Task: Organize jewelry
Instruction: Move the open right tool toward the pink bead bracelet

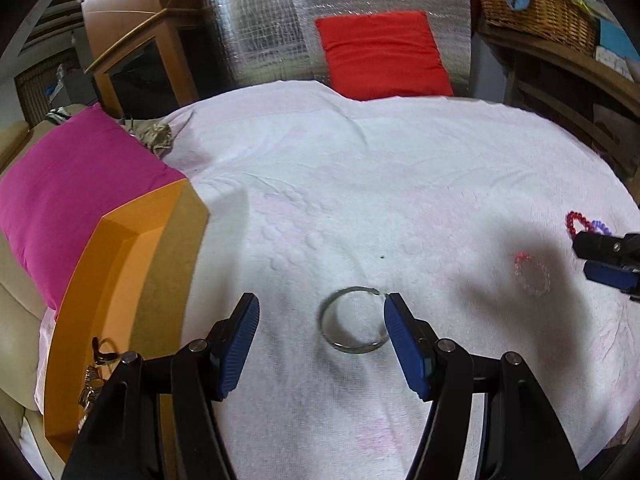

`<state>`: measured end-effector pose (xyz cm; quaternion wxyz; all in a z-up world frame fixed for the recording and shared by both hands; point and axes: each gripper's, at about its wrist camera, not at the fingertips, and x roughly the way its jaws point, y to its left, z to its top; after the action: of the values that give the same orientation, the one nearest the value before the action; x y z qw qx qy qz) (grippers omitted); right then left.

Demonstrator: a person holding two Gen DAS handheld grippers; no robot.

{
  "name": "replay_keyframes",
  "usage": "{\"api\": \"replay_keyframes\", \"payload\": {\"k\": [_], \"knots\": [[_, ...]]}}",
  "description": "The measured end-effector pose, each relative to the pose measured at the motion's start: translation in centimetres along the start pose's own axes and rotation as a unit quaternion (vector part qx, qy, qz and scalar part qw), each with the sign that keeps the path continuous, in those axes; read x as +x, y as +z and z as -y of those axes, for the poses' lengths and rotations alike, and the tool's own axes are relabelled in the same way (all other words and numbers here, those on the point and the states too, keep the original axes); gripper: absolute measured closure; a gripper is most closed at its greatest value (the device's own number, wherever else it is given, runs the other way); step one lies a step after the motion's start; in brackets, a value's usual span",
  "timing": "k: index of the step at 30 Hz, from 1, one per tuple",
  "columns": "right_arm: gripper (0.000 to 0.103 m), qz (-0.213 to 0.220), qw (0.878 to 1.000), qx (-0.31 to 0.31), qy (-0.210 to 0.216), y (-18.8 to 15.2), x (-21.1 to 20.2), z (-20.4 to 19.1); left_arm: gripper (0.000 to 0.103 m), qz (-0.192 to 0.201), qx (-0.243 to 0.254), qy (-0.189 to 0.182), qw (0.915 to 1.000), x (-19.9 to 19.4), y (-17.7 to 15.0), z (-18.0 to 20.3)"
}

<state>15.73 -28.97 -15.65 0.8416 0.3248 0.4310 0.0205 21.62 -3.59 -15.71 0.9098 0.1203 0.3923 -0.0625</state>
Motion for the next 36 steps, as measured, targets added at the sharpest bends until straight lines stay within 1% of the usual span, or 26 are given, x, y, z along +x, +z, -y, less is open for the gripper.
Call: {"api": "replay_keyframes", "payload": {"k": [6, 9, 15, 17, 18, 19, 21, 22, 23, 25, 28, 30, 32, 35, 36], "knots": [[0.046, -0.011, 1.0, 0.021, 0.008, 0.5, -0.1, 1.3, 0.037, -0.018, 0.02, -0.001, 0.9996, 1.1, -0.2, 1.2], [0.046, -0.008, 1.0, 0.03, 0.003, 0.8, -0.4, 1.9, 0.037, -0.033, 0.028, -0.008, 0.999, 1.9, -0.4, 1.7], [0.046, -0.007, 0.997, 0.074, 0.002, 1.5, -0.9, 4.1, 0.037, -0.078, 0.034, -0.047, 0.9953, 3.5, -1.1, 2.8], [0.046, -0.009, 0.996, 0.086, 0.01, 1.8, -1.1, 4.8, 0.037, -0.078, 0.037, -0.053, 0.9949, 3.5, -1.1, 2.9], [0.046, -0.008, 0.996, 0.086, 0.014, 2.1, -1.5, 5.0, 0.037, -0.071, 0.039, -0.055, 0.9952, 3.3, -1.0, 2.8], [0.046, 0.002, 0.996, 0.084, 0.018, 2.5, -2.4, 5.3, 0.037, -0.061, 0.037, -0.055, 0.9959, 3.0, -0.8, 2.6], [0.046, 0.043, 0.996, 0.083, 0.013, 3.3, -4.6, 6.0, 0.037, -0.042, 0.025, -0.057, 0.9972, 2.3, -0.4, 1.6], [0.046, 0.071, 0.994, 0.083, 0.002, 3.7, -5.9, 6.6, 0.034, -0.036, 0.018, -0.057, 0.9975, 2.2, -0.2, 1.0], [0.046, 0.089, 0.993, 0.083, -0.007, 3.9, -6.8, 7.0, 0.027, -0.027, 0.011, -0.05, 0.9983, 1.9, 0.0, 0.4], [0.046, 0.118, 0.988, 0.098, -0.021, 4.1, -8.3, 8.4, 0.021, -0.003, -0.006, -0.026, 0.9997, 1.3, 0.1, -0.9], [0.046, 0.121, 0.984, 0.133, -0.006, 3.9, -8.6, 10.1, 0.019, 0.033, -0.022, 0.007, 0.9992, 0.6, 0.1, -2.3], [0.046, 0.124, 0.982, 0.145, 0.005, 3.6, -8.8, 10.4, 0.019, 0.042, -0.022, 0.016, 0.9988, 0.3, 0.0, -2.9], [0.046, 0.133, 0.981, 0.14, 0.007, 3.2, -9.3, 9.9, 0.019, 0.043, -0.031, 0.019, 0.9984, 0.0, -0.2, -3.6], [0.046, 0.139, 0.984, 0.107, 0.003, 2.2, -9.7, 8.2, 0.019, 0.052, -0.049, 0.029, 0.997, -1.1, -1.0, -4.8], [0.046, 0.141, 0.985, 0.097, 0.0, 1.9, -9.9, 7.7, 0.019, 0.055, -0.051, 0.023, 0.9969, -1.4, -1.5, -5.1]]}}
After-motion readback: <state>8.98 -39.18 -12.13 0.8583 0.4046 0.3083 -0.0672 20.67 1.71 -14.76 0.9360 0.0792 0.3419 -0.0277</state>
